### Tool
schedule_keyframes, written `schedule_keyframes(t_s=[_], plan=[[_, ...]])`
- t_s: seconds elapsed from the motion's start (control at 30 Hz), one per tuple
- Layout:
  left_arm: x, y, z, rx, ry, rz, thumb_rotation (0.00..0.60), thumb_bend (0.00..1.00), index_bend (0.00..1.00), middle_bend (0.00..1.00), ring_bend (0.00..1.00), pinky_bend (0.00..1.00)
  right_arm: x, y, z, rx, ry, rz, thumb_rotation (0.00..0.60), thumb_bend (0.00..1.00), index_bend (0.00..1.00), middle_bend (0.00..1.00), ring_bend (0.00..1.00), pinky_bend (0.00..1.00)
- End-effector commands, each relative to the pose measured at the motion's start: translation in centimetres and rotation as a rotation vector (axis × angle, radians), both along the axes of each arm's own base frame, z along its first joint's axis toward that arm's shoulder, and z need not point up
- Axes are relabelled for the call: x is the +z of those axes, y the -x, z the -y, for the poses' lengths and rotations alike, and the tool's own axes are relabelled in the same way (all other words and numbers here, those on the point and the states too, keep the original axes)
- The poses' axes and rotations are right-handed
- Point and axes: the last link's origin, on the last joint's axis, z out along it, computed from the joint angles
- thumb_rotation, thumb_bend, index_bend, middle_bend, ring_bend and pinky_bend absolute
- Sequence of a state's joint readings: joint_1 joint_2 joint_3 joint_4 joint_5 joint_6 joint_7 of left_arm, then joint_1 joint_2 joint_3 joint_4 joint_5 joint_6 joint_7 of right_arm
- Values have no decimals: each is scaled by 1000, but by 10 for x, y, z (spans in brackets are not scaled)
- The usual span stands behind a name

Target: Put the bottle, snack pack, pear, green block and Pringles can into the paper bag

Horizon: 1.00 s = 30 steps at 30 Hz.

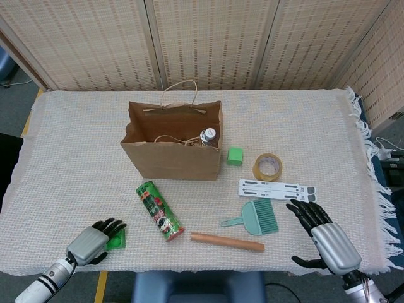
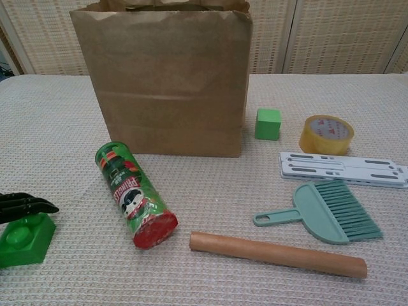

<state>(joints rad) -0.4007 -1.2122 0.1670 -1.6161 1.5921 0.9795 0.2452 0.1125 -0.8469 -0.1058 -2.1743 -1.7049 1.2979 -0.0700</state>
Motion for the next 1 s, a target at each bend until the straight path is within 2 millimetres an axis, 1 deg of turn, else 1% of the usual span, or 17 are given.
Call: schedule_keyframes(t_s=[0.03, 0.1, 0.13, 0.2, 0.23, 0.3, 0.4, 0.53, 0.6, 0.7, 0.83, 0.9, 0.93, 1.0], plan=[[0, 4, 2, 2, -18, 4, 600, 523, 321, 240, 221, 430, 0, 0, 0, 0, 0, -1, 600, 3, 0, 0, 0, 0], [0, 6, 4, 1, -25, 5, 600, 578, 464, 390, 364, 557, 0, 0, 0, -1, 0, -2, 600, 3, 0, 0, 0, 0], [1, 5, 5, -1, -28, 9, 600, 595, 521, 458, 427, 610, 0, 1, 0, -2, -1, -2, 600, 3, 0, 0, 0, 0], [2, 4, 4, -8, -38, 16, 600, 619, 595, 543, 507, 676, 0, 1, 1, -3, -1, -2, 600, 4, 0, 0, 0, 0], [3, 3, 4, -10, -44, 21, 600, 626, 620, 567, 528, 692, 0, 1, 1, -3, 0, -1, 600, 5, 0, 0, 0, 0], [8, -1, -1, -12, -77, 45, 600, 631, 638, 579, 538, 698, 0, 0, 1, -3, 2, 1, 600, 6, 0, 0, 0, 0], [19, -9, -13, 1, -142, 96, 600, 636, 639, 581, 538, 698, 1, 0, 1, -3, 3, 3, 600, 6, 0, 0, 0, 0], [43, -24, -36, 43, -278, 202, 600, 636, 639, 580, 538, 697, 1, 0, 0, -1, 2, 5, 600, 6, 0, 0, 0, 0], [59, -34, -50, 77, -372, 281, 600, 636, 638, 580, 538, 696, 1, -1, 0, 0, 3, 7, 600, 6, 0, 0, 0, 0], [83, -50, -70, 148, -506, 432, 600, 636, 636, 580, 538, 694, 1, -1, 0, 3, 1, 7, 600, 7, 0, 0, 0, 0], [113, -80, -97, 241, -645, 681, 600, 636, 618, 582, 538, 687, 0, -1, -2, 6, -4, 6, 600, 7, 0, 0, 0, 0], [122, -95, -107, 251, -675, 762, 600, 636, 615, 584, 538, 685, 0, -2, -2, 7, -4, 5, 600, 7, 0, 0, 0, 0], [126, -106, -112, 257, -678, 815, 600, 636, 615, 584, 538, 684, 0, -2, -2, 8, -5, 4, 600, 7, 0, 0, 0, 0], [131, -121, -120, 262, -674, 875, 600, 637, 615, 584, 538, 683, -1, -2, -2, 9, -7, 2, 600, 6, 0, 0, 0, 0]])
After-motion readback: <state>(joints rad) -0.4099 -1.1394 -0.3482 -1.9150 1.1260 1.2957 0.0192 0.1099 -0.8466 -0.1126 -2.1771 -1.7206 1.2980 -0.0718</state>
